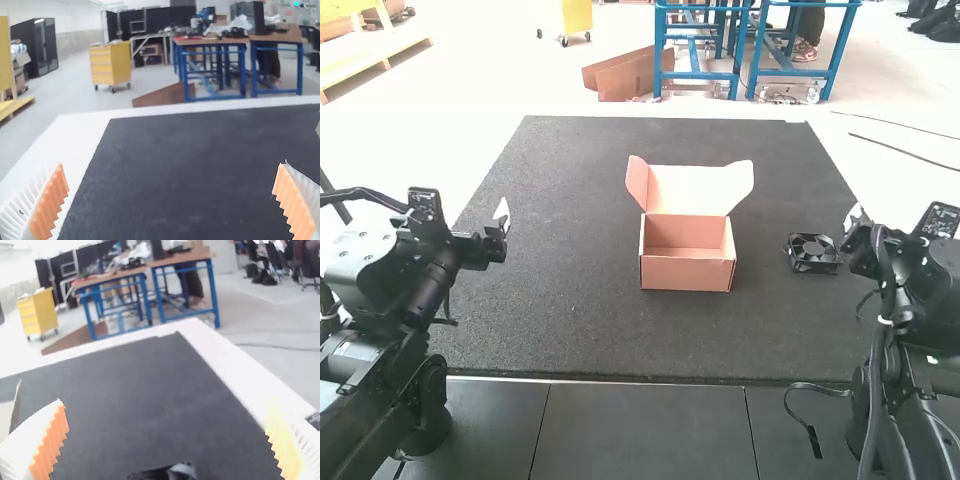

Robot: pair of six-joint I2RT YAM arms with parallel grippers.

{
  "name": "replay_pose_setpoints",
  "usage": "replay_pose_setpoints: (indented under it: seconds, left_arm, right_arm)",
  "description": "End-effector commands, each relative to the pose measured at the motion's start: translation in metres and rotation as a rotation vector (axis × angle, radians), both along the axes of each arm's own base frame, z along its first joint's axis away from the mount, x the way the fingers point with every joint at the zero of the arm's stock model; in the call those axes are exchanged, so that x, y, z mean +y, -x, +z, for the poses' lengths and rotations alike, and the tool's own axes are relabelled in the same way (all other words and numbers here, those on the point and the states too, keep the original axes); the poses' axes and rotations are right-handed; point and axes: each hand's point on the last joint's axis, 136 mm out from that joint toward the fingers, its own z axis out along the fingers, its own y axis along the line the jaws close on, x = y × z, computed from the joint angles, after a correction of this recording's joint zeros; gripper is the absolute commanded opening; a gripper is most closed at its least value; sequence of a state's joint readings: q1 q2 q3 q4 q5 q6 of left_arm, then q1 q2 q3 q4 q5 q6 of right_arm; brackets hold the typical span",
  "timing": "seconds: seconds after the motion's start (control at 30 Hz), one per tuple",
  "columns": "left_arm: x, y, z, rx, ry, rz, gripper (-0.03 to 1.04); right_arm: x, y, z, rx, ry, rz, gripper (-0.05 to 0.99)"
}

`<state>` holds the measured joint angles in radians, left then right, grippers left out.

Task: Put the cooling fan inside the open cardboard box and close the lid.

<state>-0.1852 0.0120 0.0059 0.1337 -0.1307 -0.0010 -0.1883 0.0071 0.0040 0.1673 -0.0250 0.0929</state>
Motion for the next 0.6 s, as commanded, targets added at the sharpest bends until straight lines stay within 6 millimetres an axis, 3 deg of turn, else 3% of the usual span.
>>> replay_pose_setpoints:
  seconds: [0.0, 0.33, 0.57]
  left_arm:
    - [0.001, 0.002, 0.009, -0.042, 0.012, 0.000, 0.97]
    - [0.001, 0.015, 0.060, -0.140, 0.029, -0.011, 0.97]
    - [-0.003, 0.003, 0.080, -0.095, 0.021, -0.018, 0.97]
  right_arm:
    - [-0.002, 0.003, 0.017, -0.069, 0.004, -0.014, 0.91]
    - [0.006, 0.010, 0.065, -0.130, 0.031, 0.028, 0.91]
    - [0.000, -0.013, 0.090, -0.034, -0.001, 0.020, 0.91]
